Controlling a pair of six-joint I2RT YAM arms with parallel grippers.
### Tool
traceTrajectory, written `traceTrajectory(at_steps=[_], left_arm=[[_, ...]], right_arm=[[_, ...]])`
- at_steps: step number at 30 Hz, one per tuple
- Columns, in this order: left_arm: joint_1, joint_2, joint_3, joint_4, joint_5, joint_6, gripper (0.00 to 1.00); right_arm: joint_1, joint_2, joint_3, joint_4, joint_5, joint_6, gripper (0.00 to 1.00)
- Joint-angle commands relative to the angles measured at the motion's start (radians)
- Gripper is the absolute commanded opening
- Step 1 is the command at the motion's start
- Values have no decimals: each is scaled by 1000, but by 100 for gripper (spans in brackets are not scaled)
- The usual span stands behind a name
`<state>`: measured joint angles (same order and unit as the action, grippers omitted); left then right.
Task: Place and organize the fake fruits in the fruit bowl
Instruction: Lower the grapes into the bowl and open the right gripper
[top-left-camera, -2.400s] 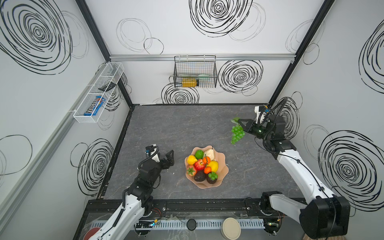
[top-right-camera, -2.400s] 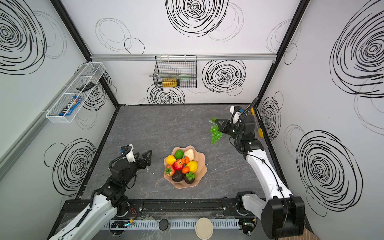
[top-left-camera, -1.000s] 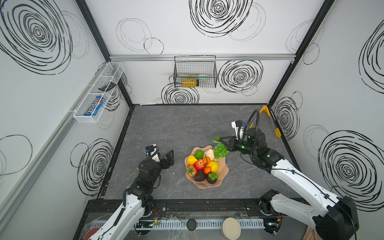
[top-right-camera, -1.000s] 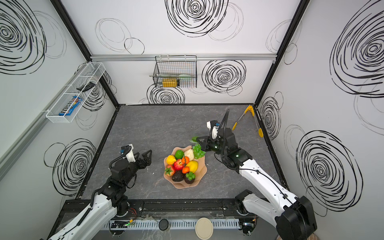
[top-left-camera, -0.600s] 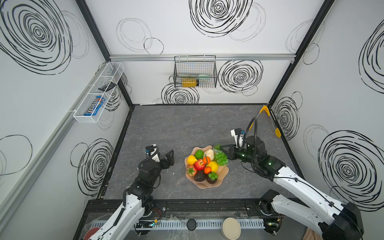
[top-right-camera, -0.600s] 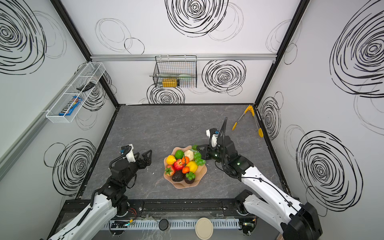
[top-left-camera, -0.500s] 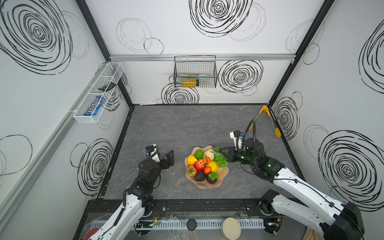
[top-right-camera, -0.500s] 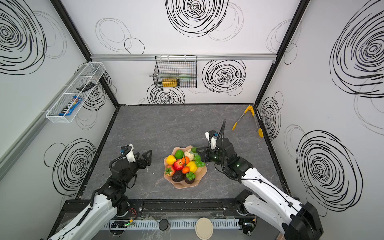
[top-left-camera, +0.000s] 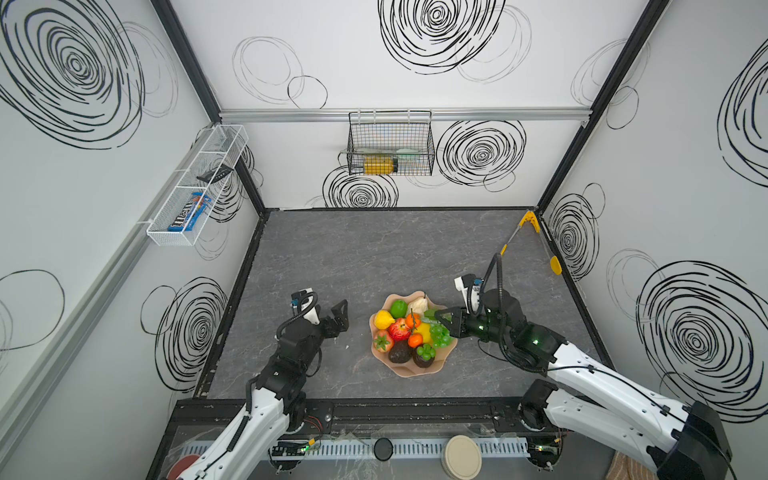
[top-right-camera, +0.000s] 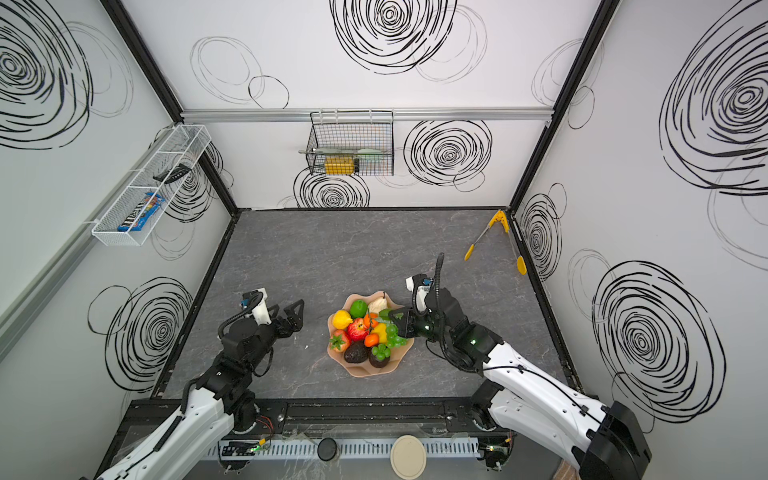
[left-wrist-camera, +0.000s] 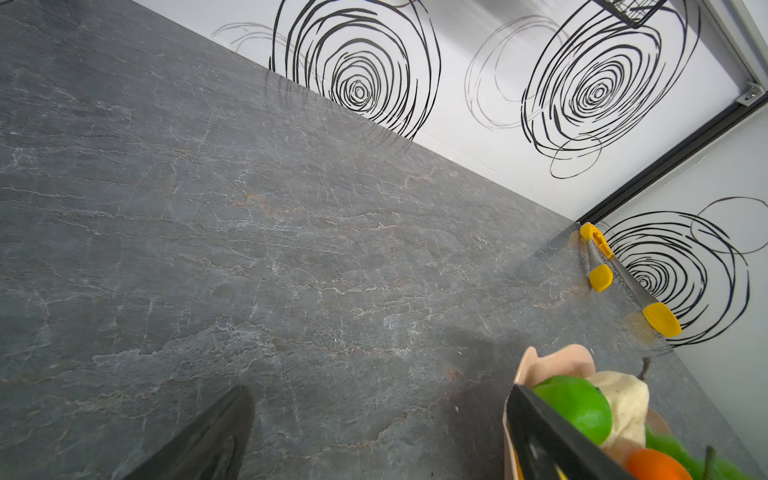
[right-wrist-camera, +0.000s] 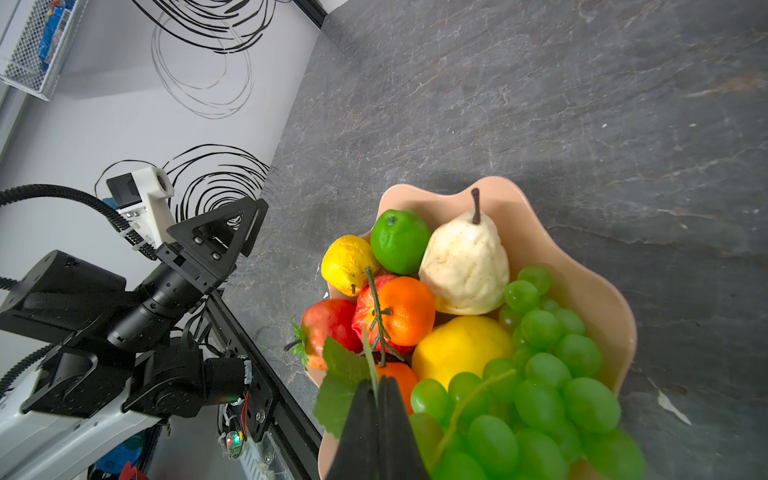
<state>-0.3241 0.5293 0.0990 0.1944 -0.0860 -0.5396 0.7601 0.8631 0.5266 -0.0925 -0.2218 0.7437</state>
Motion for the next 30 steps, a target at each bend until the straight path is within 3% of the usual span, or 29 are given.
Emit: traceTrajectory(at_steps=[1, 16, 23, 30], left_arm=[[7, 0, -5, 57, 9, 2, 99], [8, -6, -5, 51, 6, 3, 99], [8, -12, -5, 47, 5, 4, 99], [8, -8, -5, 51, 4, 4, 99]], right_arm=[[16, -19, -24, 10, 24, 29, 3], [25, 8, -2, 8, 60, -10, 32], [24, -14, 26, -74, 139, -47, 55], [25, -35, 26, -89, 126, -62, 74]])
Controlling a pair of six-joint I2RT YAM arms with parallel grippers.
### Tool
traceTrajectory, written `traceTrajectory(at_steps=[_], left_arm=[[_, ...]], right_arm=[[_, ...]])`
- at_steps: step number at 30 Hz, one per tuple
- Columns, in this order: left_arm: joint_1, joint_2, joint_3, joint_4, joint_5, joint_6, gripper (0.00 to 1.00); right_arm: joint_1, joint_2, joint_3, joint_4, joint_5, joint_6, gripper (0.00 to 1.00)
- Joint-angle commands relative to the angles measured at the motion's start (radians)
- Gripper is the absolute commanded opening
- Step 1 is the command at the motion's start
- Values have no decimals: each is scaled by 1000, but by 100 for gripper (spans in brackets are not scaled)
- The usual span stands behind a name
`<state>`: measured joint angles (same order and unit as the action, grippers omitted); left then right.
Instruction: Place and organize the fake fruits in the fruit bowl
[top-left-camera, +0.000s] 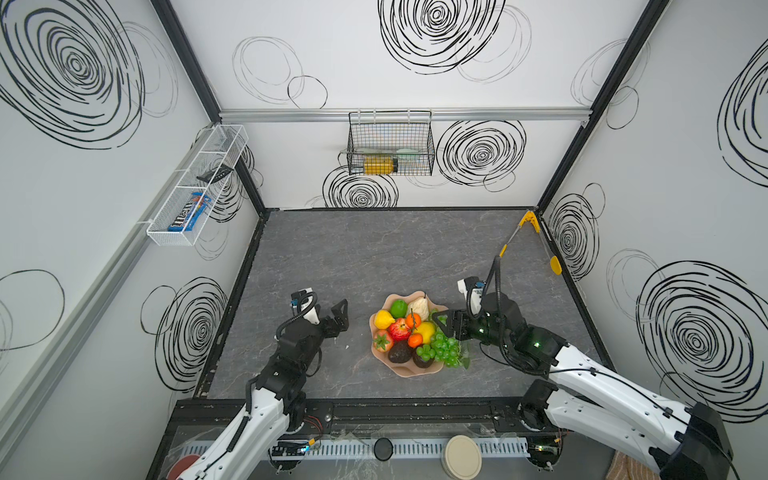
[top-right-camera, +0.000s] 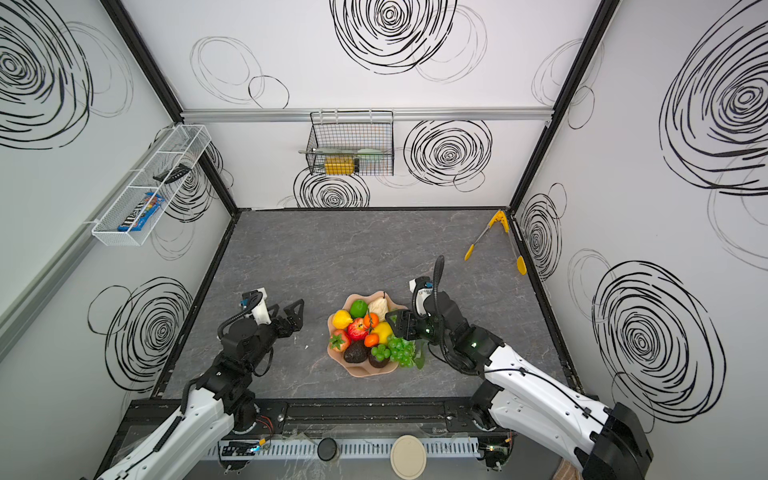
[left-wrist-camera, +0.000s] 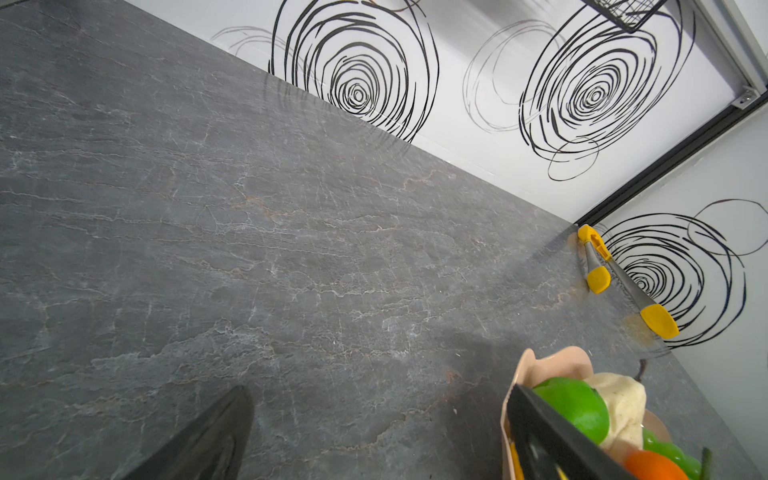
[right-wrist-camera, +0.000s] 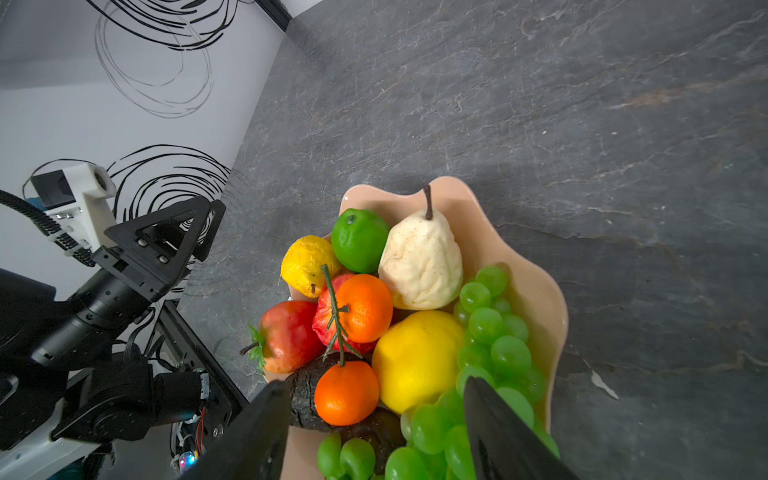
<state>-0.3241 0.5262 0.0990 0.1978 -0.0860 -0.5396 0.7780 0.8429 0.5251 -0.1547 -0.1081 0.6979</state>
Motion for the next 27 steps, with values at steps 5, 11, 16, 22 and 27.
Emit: traceTrajectory(at_steps=[5, 11, 16, 22, 27], left_arm=[[8, -3, -5, 47, 5, 4, 99], [8, 0, -5, 49, 8, 4, 99], [8, 5, -5, 57, 12, 7, 99], [-4, 41, 19, 66, -25, -3, 99], [-37, 114, 110, 65, -179, -23, 96]], right_arm=[[5, -33, 55, -99, 63, -50, 76], [-12, -165, 47, -224, 272, -60, 74], [-94, -219, 32, -307, 296, -48, 77], [-289, -255, 31, -196, 323, -135, 89], [-426, -200, -15, 121, 427, -272, 98]])
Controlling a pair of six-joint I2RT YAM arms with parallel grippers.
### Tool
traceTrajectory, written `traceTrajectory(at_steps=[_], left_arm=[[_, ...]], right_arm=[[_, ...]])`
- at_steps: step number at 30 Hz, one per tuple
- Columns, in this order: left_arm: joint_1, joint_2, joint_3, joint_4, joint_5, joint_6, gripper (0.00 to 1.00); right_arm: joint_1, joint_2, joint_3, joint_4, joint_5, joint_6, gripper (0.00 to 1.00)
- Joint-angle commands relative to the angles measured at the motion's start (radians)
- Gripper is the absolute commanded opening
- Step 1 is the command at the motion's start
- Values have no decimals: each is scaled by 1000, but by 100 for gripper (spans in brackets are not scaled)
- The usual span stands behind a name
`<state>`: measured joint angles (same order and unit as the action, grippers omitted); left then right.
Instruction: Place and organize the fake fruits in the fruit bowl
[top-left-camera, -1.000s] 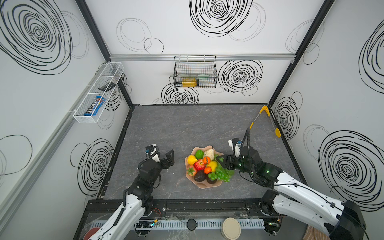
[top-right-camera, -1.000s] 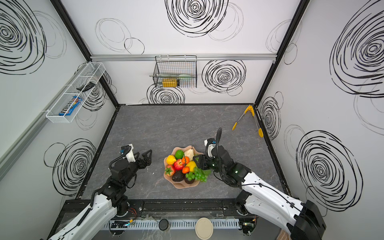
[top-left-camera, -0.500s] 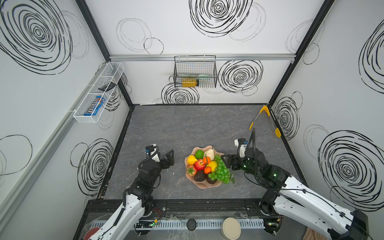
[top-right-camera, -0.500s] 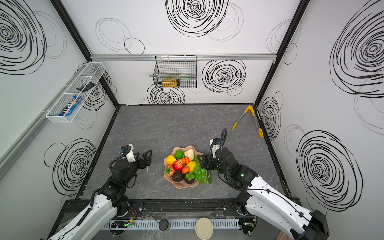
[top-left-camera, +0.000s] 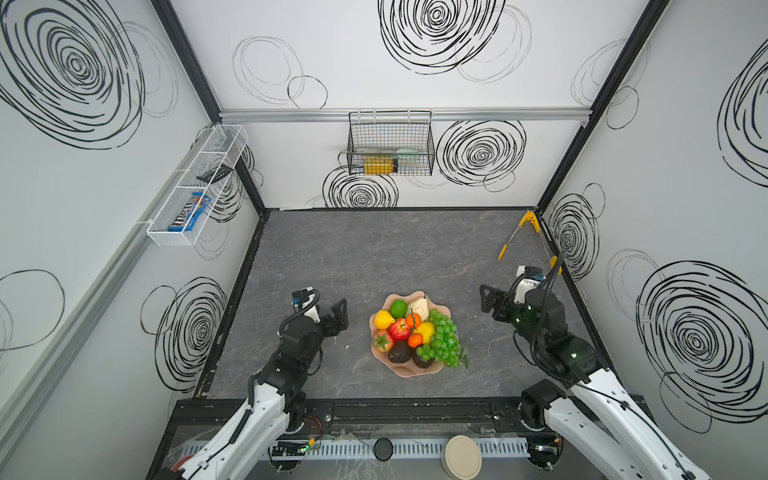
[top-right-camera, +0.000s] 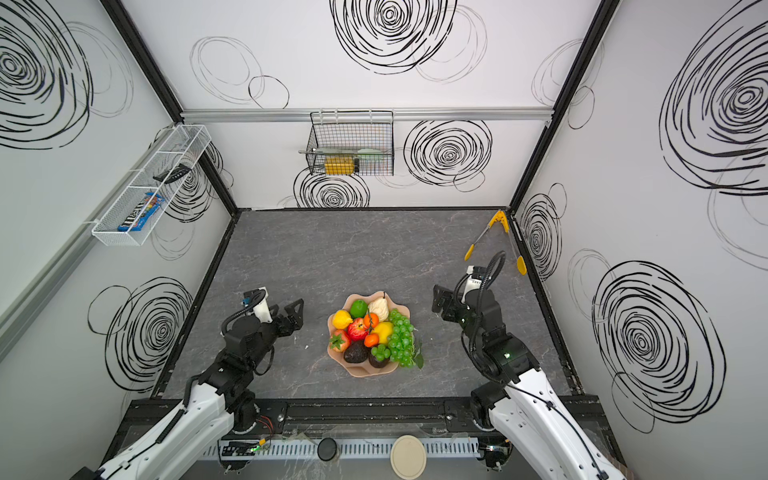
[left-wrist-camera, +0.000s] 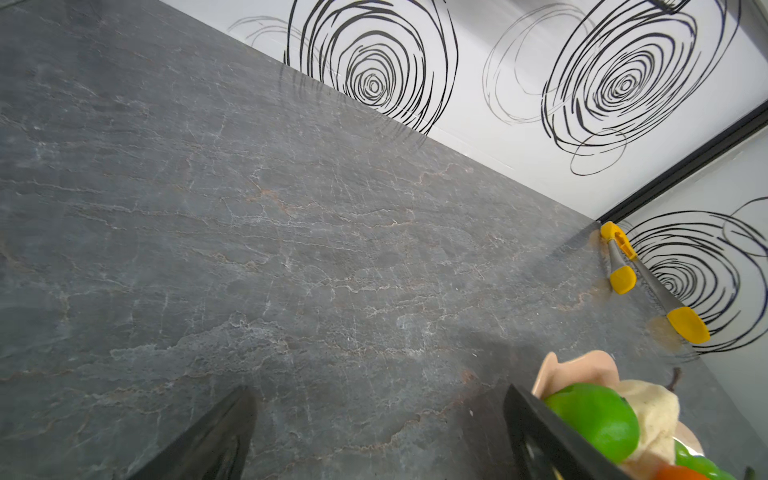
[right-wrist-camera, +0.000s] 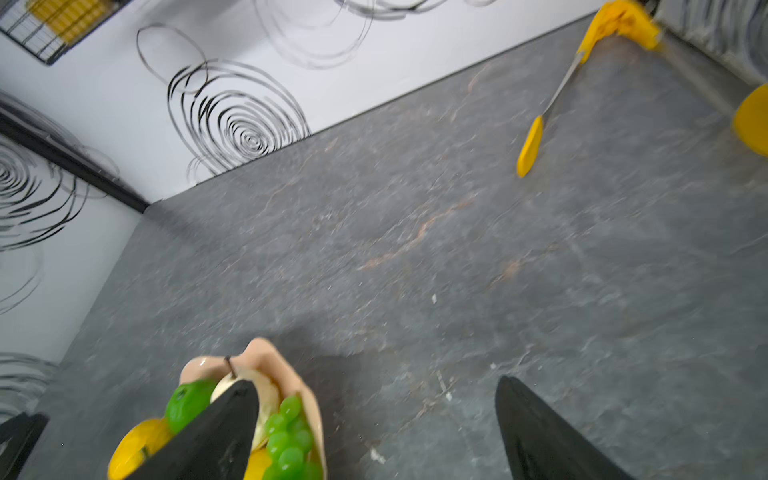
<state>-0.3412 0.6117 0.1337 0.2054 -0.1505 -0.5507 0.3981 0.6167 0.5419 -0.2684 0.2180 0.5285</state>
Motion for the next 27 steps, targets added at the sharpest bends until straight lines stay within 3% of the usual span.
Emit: traceTrajectory(at_steps=[1, 6, 8, 11, 15, 22, 23, 27], left_arm=[[-27, 43, 90, 66, -159, -6, 96], [-61, 169, 145, 184, -446, 55, 96], [-74, 218, 126, 335, -578, 162, 96], [-43, 313, 132, 488, -654, 293, 96], [44, 418, 159, 511, -629, 327, 96], [157, 659, 66, 890, -438, 467, 96], [153, 703, 73, 945, -452, 489, 96], [179, 726, 98, 930, -350, 509, 96]], right_arm=[[-56, 46, -52, 312, 141, -124, 98], [-98, 272, -80, 597, 320, -268, 97], [-119, 362, -55, 616, 361, -286, 97], [-163, 482, -27, 620, 433, -285, 97], [-234, 587, -94, 767, 422, -309, 97], [-253, 723, -144, 969, 323, -396, 97], [-255, 742, -157, 1013, 309, -406, 97], [-262, 796, -174, 1115, 233, -453, 97]])
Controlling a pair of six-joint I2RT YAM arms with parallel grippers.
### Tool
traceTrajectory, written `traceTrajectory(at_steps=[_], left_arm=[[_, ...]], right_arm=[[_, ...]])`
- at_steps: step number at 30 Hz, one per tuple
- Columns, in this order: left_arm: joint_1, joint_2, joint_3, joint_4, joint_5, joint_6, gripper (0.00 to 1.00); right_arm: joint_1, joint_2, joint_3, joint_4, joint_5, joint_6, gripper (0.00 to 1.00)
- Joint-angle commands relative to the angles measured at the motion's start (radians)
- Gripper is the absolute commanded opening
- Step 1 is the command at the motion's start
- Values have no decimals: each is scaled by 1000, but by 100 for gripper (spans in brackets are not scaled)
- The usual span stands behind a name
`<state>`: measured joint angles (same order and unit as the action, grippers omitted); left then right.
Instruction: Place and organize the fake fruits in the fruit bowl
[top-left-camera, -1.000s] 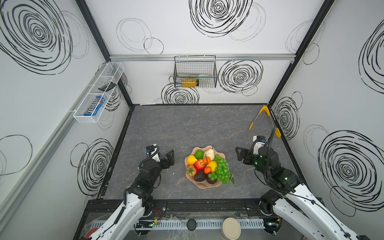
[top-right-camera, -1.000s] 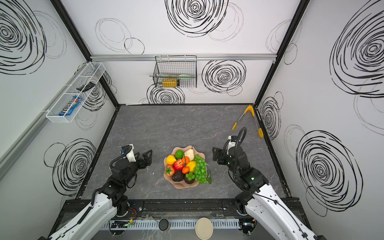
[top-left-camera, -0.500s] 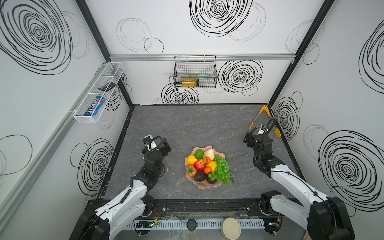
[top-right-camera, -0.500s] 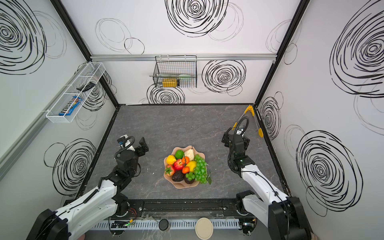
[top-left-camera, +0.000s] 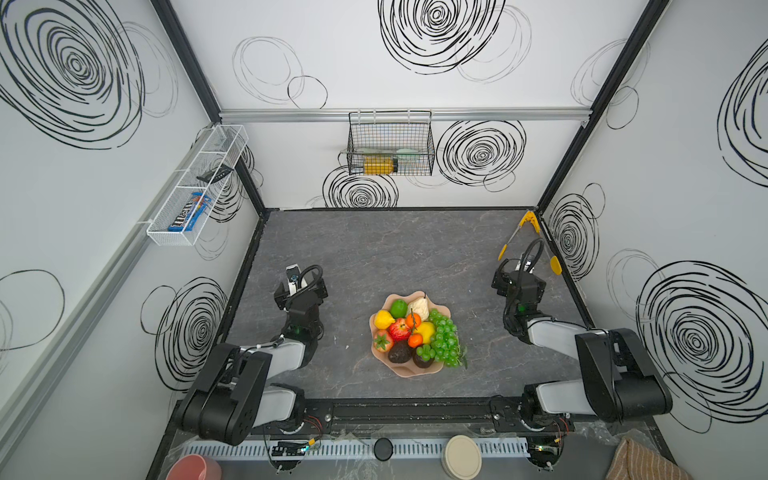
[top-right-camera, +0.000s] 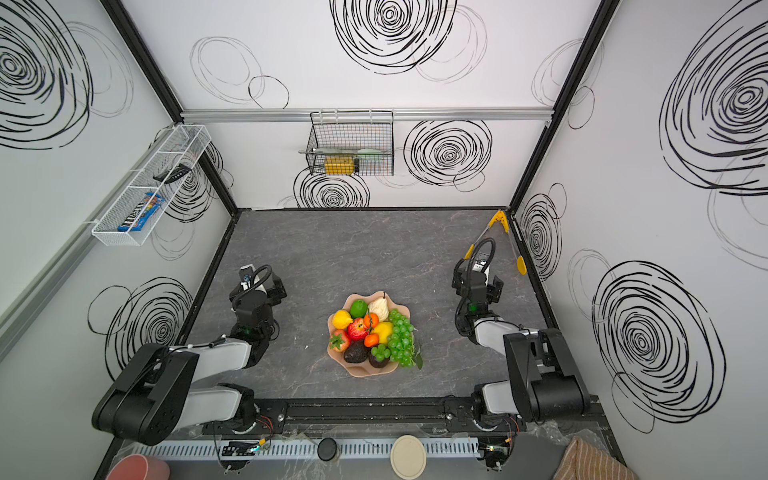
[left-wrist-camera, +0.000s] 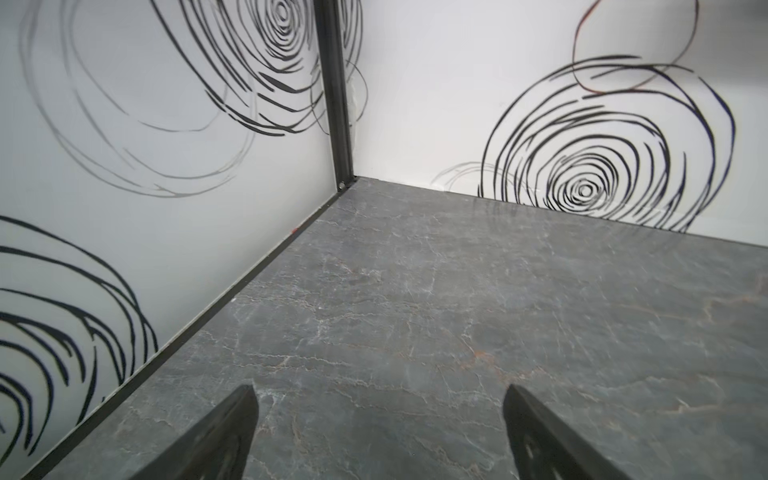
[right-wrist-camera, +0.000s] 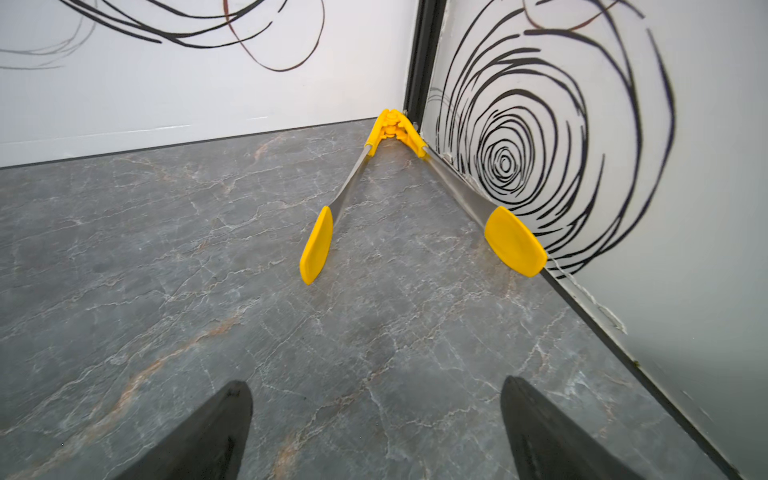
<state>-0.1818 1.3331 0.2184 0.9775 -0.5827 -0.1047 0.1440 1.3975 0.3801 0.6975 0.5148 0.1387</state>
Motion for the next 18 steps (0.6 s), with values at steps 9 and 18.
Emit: traceTrajectory(at_steps=[9, 18], left_arm=[[117, 169, -63, 467, 368, 68, 96], [116, 162, -64, 457, 342, 56, 96]], right_arm=[[-100, 54, -80, 307, -302, -57, 97], [-110, 75, -133, 418, -292, -43, 97]])
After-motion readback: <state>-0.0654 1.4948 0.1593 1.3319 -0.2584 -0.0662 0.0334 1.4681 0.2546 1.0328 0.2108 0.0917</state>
